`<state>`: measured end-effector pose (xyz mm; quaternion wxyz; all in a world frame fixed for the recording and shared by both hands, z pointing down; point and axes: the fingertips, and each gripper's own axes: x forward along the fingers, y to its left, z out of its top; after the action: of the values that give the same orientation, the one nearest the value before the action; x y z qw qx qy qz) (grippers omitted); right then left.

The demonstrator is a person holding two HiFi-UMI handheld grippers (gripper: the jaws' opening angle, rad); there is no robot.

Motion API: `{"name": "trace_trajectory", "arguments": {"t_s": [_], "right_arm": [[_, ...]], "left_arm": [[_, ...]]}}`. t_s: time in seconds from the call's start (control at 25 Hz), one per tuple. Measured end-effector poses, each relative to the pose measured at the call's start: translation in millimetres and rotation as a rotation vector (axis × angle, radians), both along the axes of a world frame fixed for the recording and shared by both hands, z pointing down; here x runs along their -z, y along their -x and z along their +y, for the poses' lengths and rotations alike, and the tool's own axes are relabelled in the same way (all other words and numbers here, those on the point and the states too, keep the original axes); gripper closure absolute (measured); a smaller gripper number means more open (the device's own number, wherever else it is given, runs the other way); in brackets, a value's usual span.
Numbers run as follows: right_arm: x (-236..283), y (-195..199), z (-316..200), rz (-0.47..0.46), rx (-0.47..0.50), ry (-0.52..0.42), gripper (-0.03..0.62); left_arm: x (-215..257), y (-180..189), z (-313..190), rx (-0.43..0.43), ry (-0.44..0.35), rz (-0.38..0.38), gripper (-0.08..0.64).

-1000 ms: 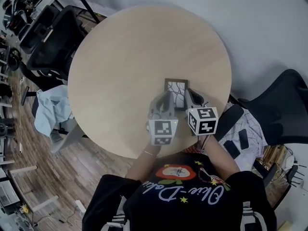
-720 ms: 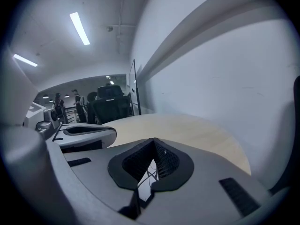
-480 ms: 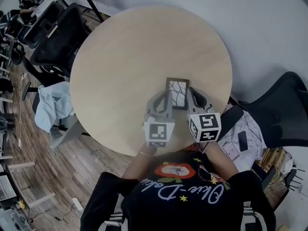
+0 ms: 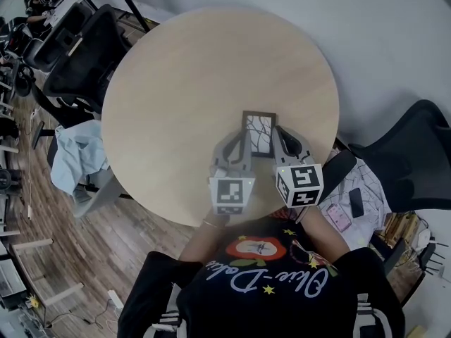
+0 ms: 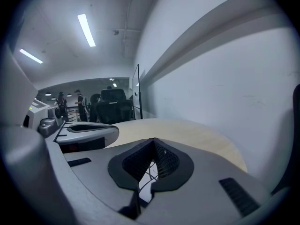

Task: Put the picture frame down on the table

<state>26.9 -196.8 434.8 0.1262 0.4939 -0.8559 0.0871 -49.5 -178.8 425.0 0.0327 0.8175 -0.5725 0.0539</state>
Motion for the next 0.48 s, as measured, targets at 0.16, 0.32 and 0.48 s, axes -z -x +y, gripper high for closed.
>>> {"name": "trace_trajectory", "arguments": {"t_s": [0.16,0.32,0.48], "right_arm": [[2.4,-1.3,2.1,-0.001,-0.003,-0.004,0.594],[3.1,-1.6,3.2,0.003,-0.001,-0.008,0.594],[2.8,-3.0,5.9,0.008,0.0,-0.009,0.594]], "left_arm": [[4.2,-2.2,1.8,-0.002,-0.009,-0.006,0.558],[4.1,-5.1,3.8,-0.009,-0.01,-0.004,0.558],[2.4,-7.6,7.0,-0.013,-0.002,-0.003,0.558]]}}
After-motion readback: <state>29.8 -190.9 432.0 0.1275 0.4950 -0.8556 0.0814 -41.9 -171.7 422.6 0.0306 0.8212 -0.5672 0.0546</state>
